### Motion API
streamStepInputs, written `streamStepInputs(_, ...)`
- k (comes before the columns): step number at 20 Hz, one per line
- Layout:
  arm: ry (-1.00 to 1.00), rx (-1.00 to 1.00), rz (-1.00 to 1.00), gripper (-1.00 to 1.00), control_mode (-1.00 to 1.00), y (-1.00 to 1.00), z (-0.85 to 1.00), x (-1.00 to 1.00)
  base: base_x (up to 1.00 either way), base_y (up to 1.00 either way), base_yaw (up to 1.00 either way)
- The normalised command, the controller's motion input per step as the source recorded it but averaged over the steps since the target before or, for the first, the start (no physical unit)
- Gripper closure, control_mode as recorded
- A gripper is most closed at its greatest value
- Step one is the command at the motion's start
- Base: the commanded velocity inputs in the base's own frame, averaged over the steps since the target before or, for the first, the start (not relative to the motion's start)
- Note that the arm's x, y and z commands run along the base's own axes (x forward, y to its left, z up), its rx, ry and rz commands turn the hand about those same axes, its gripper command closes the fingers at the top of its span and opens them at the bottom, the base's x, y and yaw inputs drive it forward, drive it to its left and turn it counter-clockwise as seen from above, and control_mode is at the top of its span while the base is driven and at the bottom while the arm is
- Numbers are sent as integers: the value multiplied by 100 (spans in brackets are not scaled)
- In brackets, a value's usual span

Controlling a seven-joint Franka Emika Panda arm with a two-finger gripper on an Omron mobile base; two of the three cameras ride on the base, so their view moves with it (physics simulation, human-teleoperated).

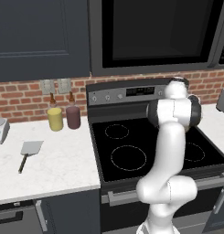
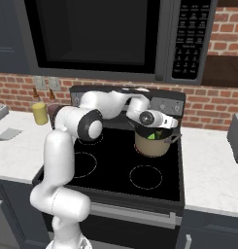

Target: Put the lemon wedge and eggplant in the pot. Retrieve the spatula and lightly stir the vegetables in the pot.

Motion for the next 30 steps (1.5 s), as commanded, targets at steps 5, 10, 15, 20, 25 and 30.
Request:
streamStepInputs(5, 10, 1, 0, -100, -100, 17, -1, -34, 0, 0, 0)
streamStepInputs(10, 1, 0, 0, -100, -100, -4, 0, -3, 0, 0, 0)
streamStepInputs(15, 0, 2, 0, -100, -100, -15, 4, 0, 0, 0, 0)
streamStepInputs(20, -1, 2, 2, -100, -100, 2, 7, -34, 0, 0, 0)
streamStepInputs(25, -7, 2, 5, -100, -100, 41, 11, -85, 0, 0, 0)
streamStepInputs(30, -9, 1, 6, -100, -100, 61, 19, -100, 0, 0, 0)
